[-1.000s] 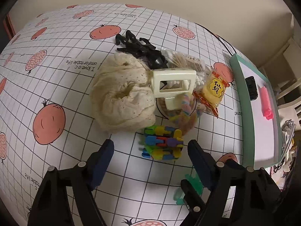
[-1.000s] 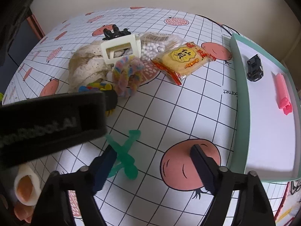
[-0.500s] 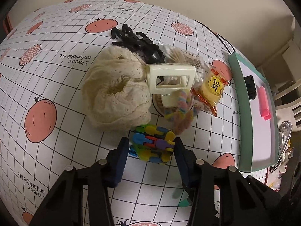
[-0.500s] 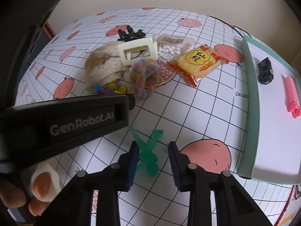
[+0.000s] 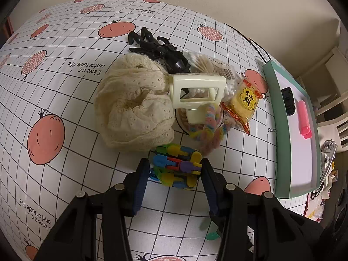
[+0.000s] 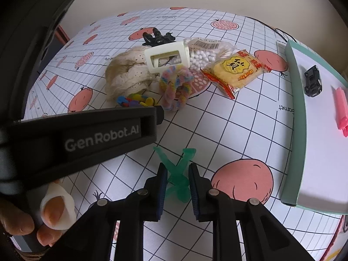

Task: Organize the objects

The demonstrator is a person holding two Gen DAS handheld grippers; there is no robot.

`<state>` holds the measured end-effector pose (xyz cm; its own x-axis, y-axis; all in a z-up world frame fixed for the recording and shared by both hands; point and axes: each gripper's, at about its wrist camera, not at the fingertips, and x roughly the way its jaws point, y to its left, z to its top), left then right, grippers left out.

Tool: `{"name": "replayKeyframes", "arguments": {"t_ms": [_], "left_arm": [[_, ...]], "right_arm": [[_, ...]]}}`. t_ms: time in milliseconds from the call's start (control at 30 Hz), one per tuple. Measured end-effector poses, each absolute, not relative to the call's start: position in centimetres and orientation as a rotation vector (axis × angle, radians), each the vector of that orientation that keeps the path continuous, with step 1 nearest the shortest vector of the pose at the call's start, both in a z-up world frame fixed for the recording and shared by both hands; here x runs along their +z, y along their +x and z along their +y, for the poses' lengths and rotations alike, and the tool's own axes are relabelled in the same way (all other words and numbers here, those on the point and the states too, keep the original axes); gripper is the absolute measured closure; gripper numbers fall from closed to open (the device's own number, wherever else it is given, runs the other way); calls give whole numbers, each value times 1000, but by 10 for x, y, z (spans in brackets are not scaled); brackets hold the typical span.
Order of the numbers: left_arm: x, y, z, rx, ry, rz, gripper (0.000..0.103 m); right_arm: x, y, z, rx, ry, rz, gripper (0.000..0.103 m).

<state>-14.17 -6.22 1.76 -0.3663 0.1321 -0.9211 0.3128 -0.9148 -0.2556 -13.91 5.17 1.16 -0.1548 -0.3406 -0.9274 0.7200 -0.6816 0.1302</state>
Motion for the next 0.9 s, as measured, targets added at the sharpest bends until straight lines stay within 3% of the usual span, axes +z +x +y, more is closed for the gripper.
{"name": "replayKeyframes", "arguments": {"t_ms": [267, 333, 900], "left_arm": [[23, -141, -61, -2451, 1685, 608, 55], [26, -139, -61, -2460, 1679, 606, 62], [26, -143, -62, -2441, 1685, 613, 62]], "right_arm": [[20, -145, 64, -1933, 1400, 406, 81], [22, -147, 67, -1940, 1401, 397, 81], [37, -157, 91, -1984, 1403, 326, 81]]}}
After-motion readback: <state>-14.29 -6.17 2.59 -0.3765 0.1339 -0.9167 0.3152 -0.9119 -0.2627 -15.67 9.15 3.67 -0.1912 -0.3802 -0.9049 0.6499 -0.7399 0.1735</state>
